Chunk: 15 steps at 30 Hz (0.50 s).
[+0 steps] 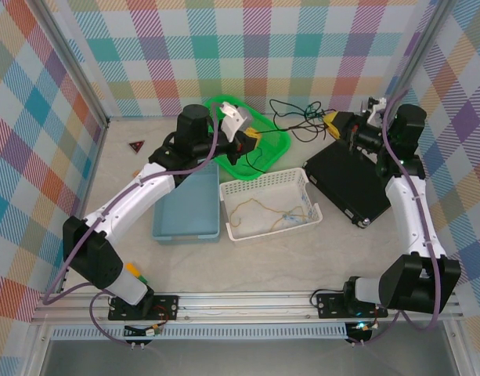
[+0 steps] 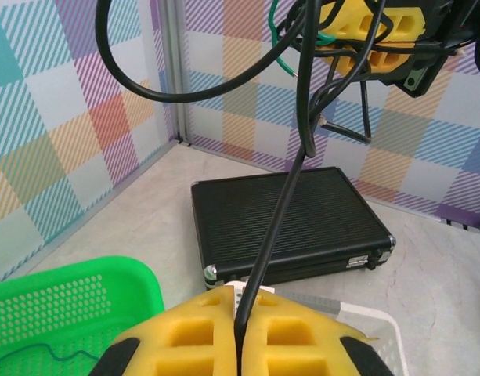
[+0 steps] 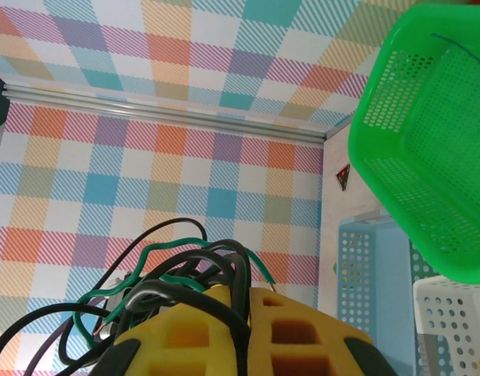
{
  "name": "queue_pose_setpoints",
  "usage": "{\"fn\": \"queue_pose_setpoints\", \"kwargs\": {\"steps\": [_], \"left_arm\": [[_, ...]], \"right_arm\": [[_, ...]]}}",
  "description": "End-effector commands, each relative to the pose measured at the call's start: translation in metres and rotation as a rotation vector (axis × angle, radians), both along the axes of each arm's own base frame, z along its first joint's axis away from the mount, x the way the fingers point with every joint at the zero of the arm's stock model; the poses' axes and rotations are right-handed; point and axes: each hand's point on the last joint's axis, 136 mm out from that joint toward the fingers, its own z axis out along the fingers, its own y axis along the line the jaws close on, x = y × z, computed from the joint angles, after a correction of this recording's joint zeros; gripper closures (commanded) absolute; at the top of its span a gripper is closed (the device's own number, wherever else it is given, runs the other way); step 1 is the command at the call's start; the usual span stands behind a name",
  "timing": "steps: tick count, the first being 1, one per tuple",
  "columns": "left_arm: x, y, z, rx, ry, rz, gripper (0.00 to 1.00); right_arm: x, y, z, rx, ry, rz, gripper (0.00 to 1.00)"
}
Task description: Untangle the cables
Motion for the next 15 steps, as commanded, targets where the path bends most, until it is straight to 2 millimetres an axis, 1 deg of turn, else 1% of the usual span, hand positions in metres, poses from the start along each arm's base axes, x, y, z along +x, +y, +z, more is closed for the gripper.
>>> {"fn": "queue_pose_setpoints", "kwargs": {"steps": [1, 4, 5, 7, 8, 9, 10, 12, 13, 15], "left_arm": [[0.043, 0.072, -0.004, 0.042, 0.082, 0.256, 1.00], [0.048, 0.056, 0.001, 0.009, 0.083, 0.222, 1.00], [0.048, 0.046, 0.002, 0.024, 0.067, 0.217, 1.00], [0.044, 0.020, 0.001, 0.087, 0.033, 0.206, 1.00], [0.043, 0.005, 0.004, 0.101, 0.014, 0.202, 1.00], [0.040, -0.006, -0.001, 0.122, 0.038, 0.198, 1.00], [0.040, -0.016, 0.001, 0.110, 0.051, 0.193, 1.00], [0.046, -0.033, 0.006, 0.058, 0.084, 0.194, 1.00], [0.051, -0.037, 0.006, 0.045, 0.093, 0.200, 1.00], [0.062, -0.048, 0.000, 0.040, 0.114, 0.214, 1.00]], "right_arm": [[0.038, -0.100, 0.004, -0.085, -0.054, -0.459, 1.00], [0.043, -0.112, -0.013, -0.094, 0.007, -0.515, 1.00], [0.043, -0.117, -0.024, -0.099, 0.054, -0.544, 1.00], [0.044, -0.129, -0.044, -0.115, 0.139, -0.598, 1.00], [0.043, -0.134, -0.058, -0.119, 0.192, -0.628, 1.00], [0.042, -0.139, -0.071, -0.116, 0.232, -0.658, 1.00], [0.042, -0.144, -0.080, -0.109, 0.258, -0.683, 1.00], [0.041, -0.156, -0.103, -0.113, 0.315, -0.745, 1.00], [0.041, -0.161, -0.111, -0.122, 0.333, -0.768, 1.00], [0.042, -0.172, -0.127, -0.160, 0.368, -0.808, 1.00]]}}
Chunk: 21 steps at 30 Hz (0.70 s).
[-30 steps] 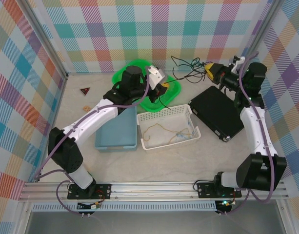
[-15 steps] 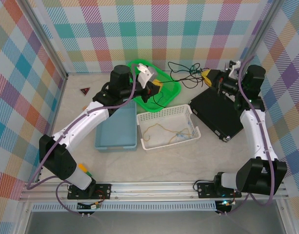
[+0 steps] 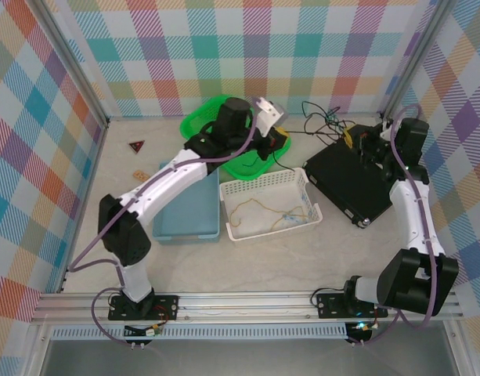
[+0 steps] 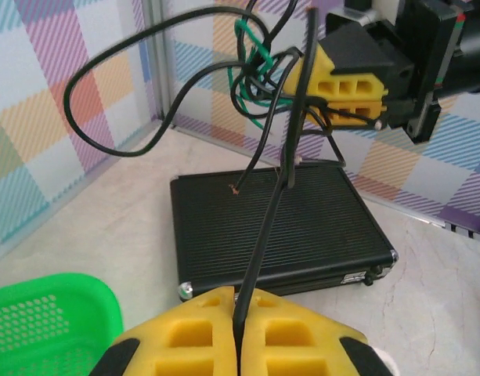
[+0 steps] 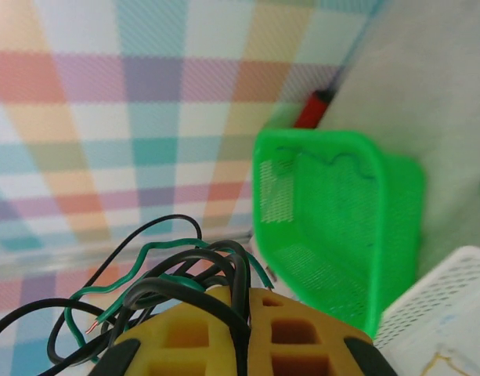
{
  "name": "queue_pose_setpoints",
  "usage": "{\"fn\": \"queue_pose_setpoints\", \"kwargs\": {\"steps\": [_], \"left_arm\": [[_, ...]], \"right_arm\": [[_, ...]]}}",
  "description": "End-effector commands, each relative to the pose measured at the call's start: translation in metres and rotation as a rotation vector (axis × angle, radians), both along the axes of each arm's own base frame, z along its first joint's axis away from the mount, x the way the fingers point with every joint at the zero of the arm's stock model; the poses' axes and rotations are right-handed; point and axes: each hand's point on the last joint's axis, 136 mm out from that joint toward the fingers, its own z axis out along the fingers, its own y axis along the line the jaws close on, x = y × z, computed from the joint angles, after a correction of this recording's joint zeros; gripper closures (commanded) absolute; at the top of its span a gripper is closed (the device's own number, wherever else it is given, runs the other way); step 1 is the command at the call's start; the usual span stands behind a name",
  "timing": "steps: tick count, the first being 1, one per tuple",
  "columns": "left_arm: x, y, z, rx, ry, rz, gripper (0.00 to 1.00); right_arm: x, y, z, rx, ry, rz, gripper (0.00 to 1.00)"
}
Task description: Untangle the cables
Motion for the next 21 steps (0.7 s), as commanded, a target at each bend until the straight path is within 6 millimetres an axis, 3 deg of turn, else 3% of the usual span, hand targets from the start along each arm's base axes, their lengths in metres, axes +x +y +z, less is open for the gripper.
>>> {"fn": "queue_pose_setpoints", "kwargs": {"steps": [1, 6, 11, 14, 18, 21], "left_arm": [[0.043, 0.026, 0.014, -0.013, 0.026, 0.199, 1.00], [0.055, -0.009, -0.028, -0.015, 0.164, 0.157, 1.00], [0.059, -0.039, -0.045, -0.016, 0.185, 0.103, 1.00], [0.069, -0.047, -0.050, -0.028, 0.194, 0.110, 1.00], [0.076, -0.059, -0.054, -0.057, 0.209, 0.095, 1.00], [0.077, -0.067, -0.054, -0.080, 0.210, 0.069, 1.00]], "right_arm": [[0.011, -0.097, -0.053, -0.149, 0.157, -0.400, 1.00], [0.004, -0.117, -0.097, -0.261, 0.279, -0.456, 1.00], [-0.001, -0.126, -0.118, -0.300, 0.316, -0.496, 0.97], [0.000, -0.127, -0.125, -0.302, 0.334, -0.500, 0.89], [-0.003, -0.136, -0.131, -0.356, 0.360, -0.522, 0.62], [-0.007, -0.137, -0.126, -0.403, 0.348, -0.507, 0.54]]}}
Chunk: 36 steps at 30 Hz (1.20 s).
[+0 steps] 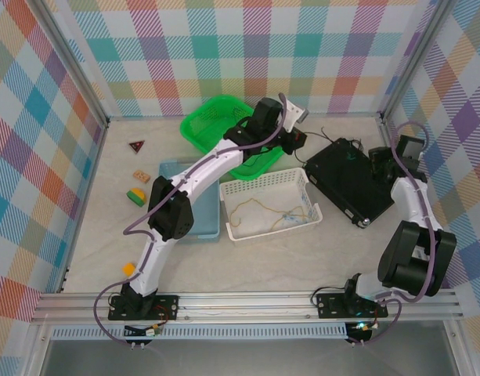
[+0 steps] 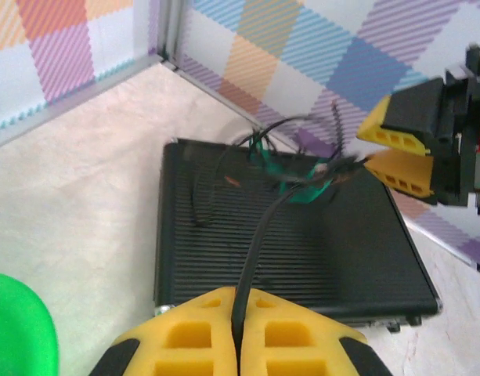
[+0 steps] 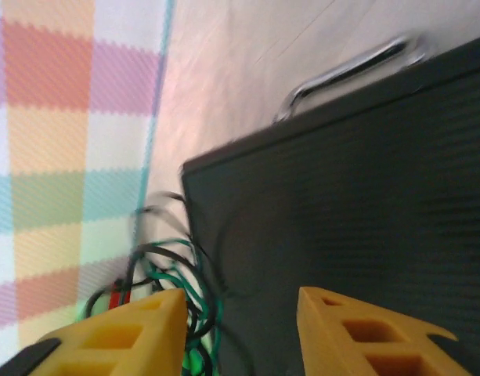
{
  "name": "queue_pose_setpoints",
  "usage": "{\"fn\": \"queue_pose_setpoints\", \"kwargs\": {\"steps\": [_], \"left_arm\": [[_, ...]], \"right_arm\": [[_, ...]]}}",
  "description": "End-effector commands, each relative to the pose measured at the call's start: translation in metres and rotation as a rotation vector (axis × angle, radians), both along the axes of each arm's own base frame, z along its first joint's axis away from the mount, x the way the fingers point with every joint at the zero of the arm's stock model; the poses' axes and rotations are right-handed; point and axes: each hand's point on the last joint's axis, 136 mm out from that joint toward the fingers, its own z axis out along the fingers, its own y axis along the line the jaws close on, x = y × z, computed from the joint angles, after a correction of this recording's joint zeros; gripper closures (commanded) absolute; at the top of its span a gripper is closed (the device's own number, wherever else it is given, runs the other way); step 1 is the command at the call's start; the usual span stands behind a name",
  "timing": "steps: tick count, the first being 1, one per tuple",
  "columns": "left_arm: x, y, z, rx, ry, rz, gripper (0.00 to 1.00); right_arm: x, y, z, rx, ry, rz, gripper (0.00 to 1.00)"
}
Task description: Untangle the cables
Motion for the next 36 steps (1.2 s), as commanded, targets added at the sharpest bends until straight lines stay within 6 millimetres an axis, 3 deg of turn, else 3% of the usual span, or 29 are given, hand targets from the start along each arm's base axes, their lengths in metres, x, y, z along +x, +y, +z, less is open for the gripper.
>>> {"fn": "queue_pose_setpoints", "kwargs": {"steps": [1, 6, 10, 14, 20, 24, 29, 36], "left_arm": [[0.011, -0.002, 0.019, -0.064, -0.020, 0.009, 1.00], [0.012, -0.004, 0.025, -0.070, -0.031, -0.001, 1.00], [0.007, -0.002, 0.037, -0.070, -0.056, -0.012, 1.00], [0.008, 0.007, 0.059, -0.073, -0.110, 0.014, 1.00], [0.003, 0.008, 0.100, -0.139, -0.172, 0.007, 1.00], [0.003, 0.008, 0.108, -0.156, -0.184, 0.007, 1.00], [0.001, 0.010, 0.115, -0.160, -0.199, 0.010, 1.00], [-0.002, 0.014, 0.125, -0.166, -0.213, 0.012, 1.00]], "right_arm": [[-0.009, -0.015, 0.003, -0.112, 0.029, -0.018, 0.52], [-0.009, -0.004, 0.031, -0.223, -0.030, 0.128, 0.39], [-0.004, 0.022, 0.057, -0.322, -0.124, 0.357, 0.34], [-0.006, 0.050, 0.065, -0.333, -0.171, 0.530, 0.33], [-0.008, 0.094, 0.059, -0.444, -0.329, 0.780, 0.32], [-0.015, 0.130, 0.045, -0.605, -0.441, 1.005, 0.29], [-0.018, 0.161, 0.037, -0.841, -0.562, 1.179, 0.23], [-0.007, 0.190, 0.026, -1.095, -0.623, 1.405, 0.21]]}}
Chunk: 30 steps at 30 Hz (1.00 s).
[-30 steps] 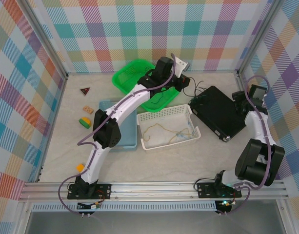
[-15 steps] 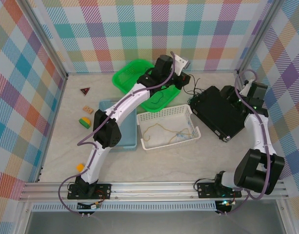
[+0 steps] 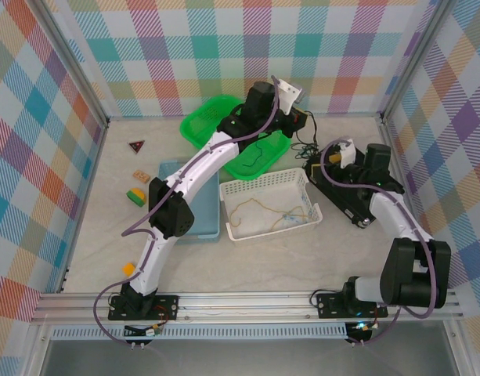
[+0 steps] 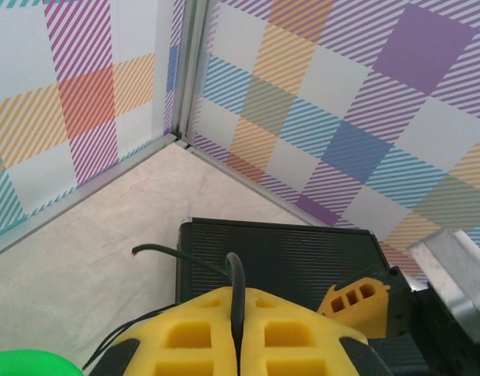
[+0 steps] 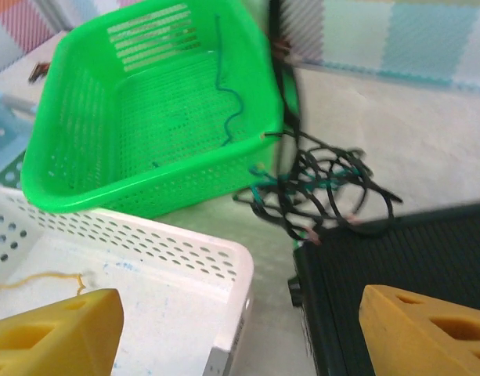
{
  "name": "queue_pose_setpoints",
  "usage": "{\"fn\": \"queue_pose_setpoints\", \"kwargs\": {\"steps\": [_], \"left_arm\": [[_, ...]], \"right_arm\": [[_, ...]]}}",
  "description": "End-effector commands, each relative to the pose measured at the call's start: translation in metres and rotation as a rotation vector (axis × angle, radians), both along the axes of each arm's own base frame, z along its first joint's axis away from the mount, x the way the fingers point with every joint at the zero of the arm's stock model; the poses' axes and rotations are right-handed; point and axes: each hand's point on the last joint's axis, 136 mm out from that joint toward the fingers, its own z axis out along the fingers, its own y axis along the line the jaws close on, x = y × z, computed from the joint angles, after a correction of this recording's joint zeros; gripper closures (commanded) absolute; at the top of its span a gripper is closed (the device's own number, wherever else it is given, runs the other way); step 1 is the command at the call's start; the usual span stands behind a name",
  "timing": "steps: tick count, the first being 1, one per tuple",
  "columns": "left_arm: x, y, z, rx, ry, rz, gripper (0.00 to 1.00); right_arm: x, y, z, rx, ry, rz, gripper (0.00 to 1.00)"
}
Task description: Untangle the cables
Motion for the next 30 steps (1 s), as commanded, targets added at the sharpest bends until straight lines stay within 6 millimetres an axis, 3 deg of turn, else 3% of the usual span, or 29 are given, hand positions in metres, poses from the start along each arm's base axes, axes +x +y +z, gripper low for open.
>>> {"fn": "queue_pose_setpoints", "kwargs": {"steps": [1, 6, 12, 21, 25, 30], "left_arm": [[-0.014, 0.013, 0.064, -0.074, -0.104, -0.003, 1.00], [-0.015, 0.013, 0.067, -0.081, -0.106, -0.005, 1.00], [-0.017, 0.014, 0.078, -0.099, -0.119, -0.007, 1.00], [-0.021, 0.017, 0.099, -0.135, -0.140, -0.009, 1.00], [-0.025, 0.018, 0.106, -0.149, -0.138, -0.011, 1.00], [-0.025, 0.022, 0.110, -0.146, -0.140, 0.004, 1.00]], "right_arm": [[0.015, 0.010, 0.007, -0.186, -0.179, 0.153, 0.20], [0.039, 0.009, 0.003, -0.261, -0.247, 0.197, 0.17], [0.061, 0.014, -0.004, -0.182, -0.238, 0.195, 0.14], [0.075, 0.034, -0.018, -0.147, -0.314, 0.280, 0.17], [0.087, 0.038, -0.011, -0.142, -0.389, 0.304, 0.26], [0.097, 0.047, 0.003, -0.087, -0.434, 0.360, 0.50]]}}
